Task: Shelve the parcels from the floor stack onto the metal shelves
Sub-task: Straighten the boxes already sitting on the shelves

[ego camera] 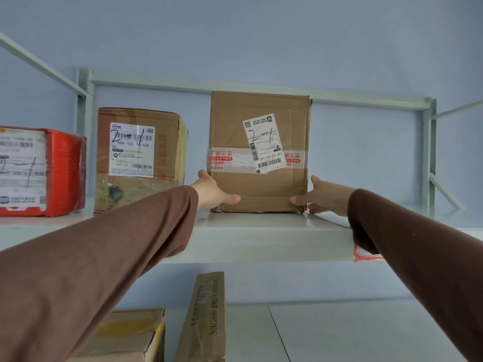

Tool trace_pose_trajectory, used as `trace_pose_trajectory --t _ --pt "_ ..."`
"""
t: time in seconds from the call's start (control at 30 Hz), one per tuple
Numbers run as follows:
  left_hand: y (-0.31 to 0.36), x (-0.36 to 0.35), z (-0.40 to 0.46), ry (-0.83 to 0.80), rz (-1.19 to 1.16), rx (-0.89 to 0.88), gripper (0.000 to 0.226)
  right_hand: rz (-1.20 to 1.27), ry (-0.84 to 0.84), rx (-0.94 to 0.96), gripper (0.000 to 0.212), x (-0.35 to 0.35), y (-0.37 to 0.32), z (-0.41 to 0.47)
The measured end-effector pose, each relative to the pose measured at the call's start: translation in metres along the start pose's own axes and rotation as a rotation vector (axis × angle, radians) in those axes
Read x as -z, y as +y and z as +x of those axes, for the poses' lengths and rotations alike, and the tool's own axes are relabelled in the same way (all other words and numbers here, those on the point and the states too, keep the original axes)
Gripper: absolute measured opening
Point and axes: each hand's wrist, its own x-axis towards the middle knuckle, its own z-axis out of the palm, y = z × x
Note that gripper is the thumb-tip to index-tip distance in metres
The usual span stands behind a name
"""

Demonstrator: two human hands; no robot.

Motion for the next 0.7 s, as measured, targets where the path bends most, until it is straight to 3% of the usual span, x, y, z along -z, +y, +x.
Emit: trace_pose_trajectory --t 0.1,0.27,0.37,0.57,0.7 --pt "0.003 0.005 -0.028 -0.038 -0.090 -0.040 0.126 -0.060 0.111 0.036 0.104 -0.006 -0.010 -0.017" --pt "-0.010 0.028 -0.079 -0.057 -0.104 -0.188 0.116 -0.196 0.402 0.355 0.076 -0.046 -0.042 -0.059" --pt "-0.033 0.050 -0.102 -0.035 0.000 -0.311 0.111 -0.172 0.379 0.459 0.078 -0.086 -0.075 -0.091" --pt "-0.101 0.097 -0.124 0.025 0.067 -0.520 0.099 -0.109 0.263 0.474 0.076 -0.175 -0.129 -0.128" --pt "-0.145 0.122 -0.117 0.134 0.049 -0.630 0.099 0.009 0.133 0.387 0.096 -0.210 -0.144 -0.127"
